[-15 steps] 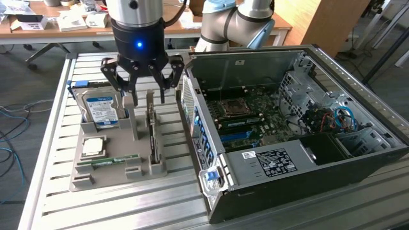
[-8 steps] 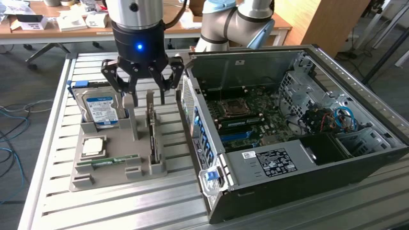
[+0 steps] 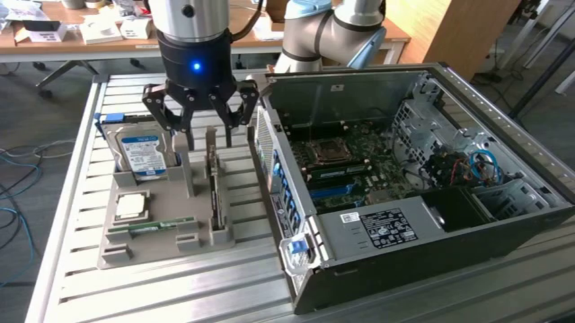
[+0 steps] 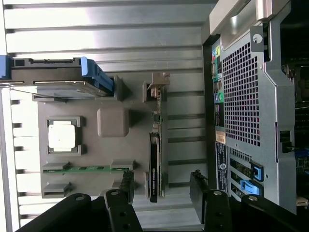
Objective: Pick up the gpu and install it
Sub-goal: 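Pick up the gpu and move the gpu toward the slot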
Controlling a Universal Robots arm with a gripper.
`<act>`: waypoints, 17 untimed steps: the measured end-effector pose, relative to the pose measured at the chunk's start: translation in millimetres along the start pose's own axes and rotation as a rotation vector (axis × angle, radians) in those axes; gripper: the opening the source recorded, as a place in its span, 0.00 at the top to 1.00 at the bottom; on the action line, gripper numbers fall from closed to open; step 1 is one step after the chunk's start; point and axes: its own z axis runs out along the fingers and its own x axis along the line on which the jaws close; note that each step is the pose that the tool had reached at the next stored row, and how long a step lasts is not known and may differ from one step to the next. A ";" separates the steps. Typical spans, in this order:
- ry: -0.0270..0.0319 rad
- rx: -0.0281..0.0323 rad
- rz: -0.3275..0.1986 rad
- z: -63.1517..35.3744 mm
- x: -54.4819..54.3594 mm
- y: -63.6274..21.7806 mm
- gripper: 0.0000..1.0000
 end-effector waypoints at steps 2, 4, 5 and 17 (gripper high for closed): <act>-0.0003 0.0026 0.000 1.4 0.1 0.0 0.41; -0.0003 0.0081 0.000 3.1 0.2 -0.1 0.41; -0.0002 0.0109 0.000 4.1 0.2 -0.2 0.41; 0.0004 0.0393 -0.001 14.0 0.3 -0.6 0.41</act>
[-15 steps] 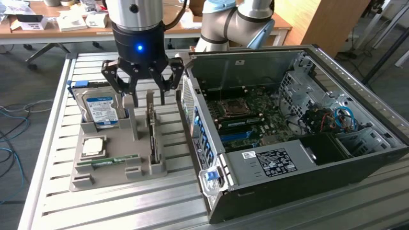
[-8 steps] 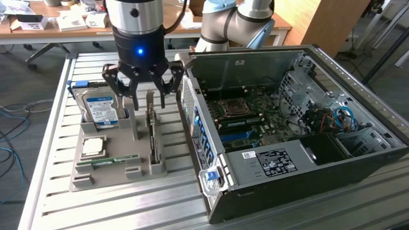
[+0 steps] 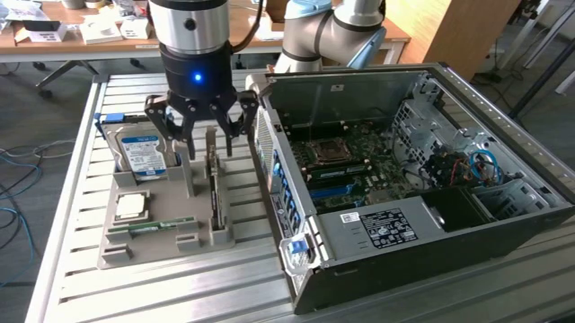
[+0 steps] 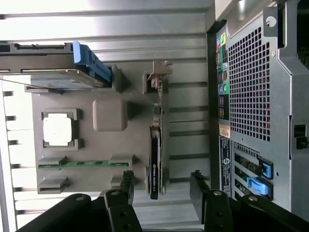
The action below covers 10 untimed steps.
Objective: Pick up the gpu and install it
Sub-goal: 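Pick up the gpu and move the gpu toward the slot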
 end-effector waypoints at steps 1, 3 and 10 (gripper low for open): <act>0.0000 0.0013 0.000 0.1 0.0 0.0 0.41; 0.0000 0.0014 0.000 0.2 0.1 0.0 0.41; -0.0003 0.0021 0.000 4.5 0.1 0.0 0.41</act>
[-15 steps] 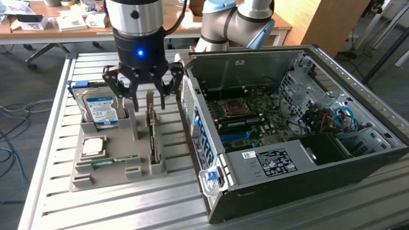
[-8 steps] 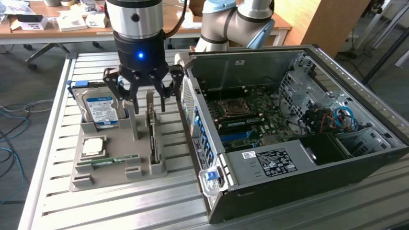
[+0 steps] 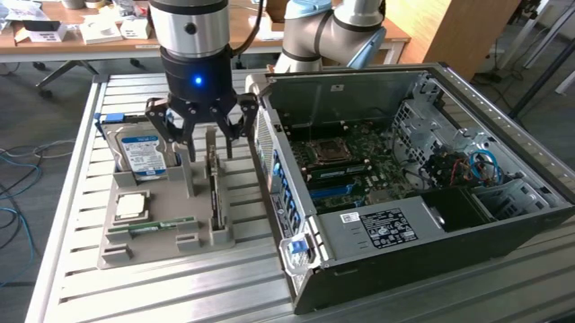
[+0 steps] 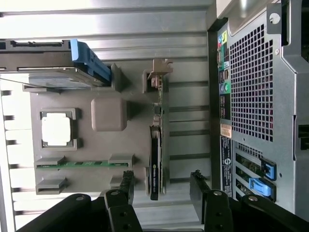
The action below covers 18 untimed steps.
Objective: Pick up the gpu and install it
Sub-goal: 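Pick up the gpu and move the gpu toward the slot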
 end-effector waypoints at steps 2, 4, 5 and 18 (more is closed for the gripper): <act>0.0000 0.0006 0.000 1.9 0.1 0.0 0.41; -0.0001 0.0010 0.000 3.8 0.1 0.0 0.41; -0.0001 0.0012 0.000 4.6 0.1 0.0 0.41; -0.0001 0.0021 0.000 12.0 0.3 0.0 0.41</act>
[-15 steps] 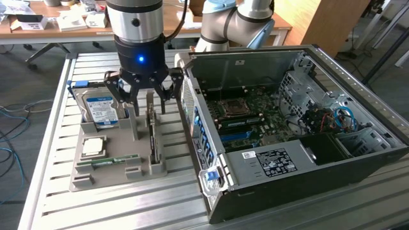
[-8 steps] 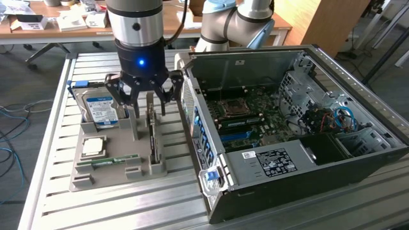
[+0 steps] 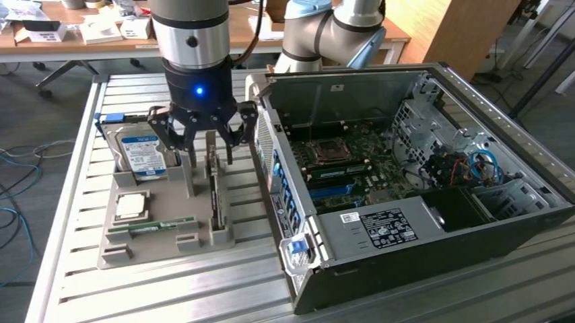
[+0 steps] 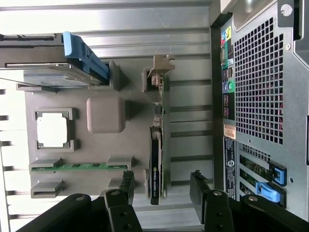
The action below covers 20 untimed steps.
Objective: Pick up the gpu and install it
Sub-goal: 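Pick up the gpu and move the gpu toward the slot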
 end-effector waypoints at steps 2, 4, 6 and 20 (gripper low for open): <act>-0.0003 -0.0003 0.000 1.4 0.0 0.0 0.41; -0.0001 0.0001 0.000 3.2 0.1 0.0 0.41; -0.0001 0.0003 0.000 5.7 0.1 0.0 0.41; -0.0003 0.0028 0.000 24.5 0.6 0.0 0.41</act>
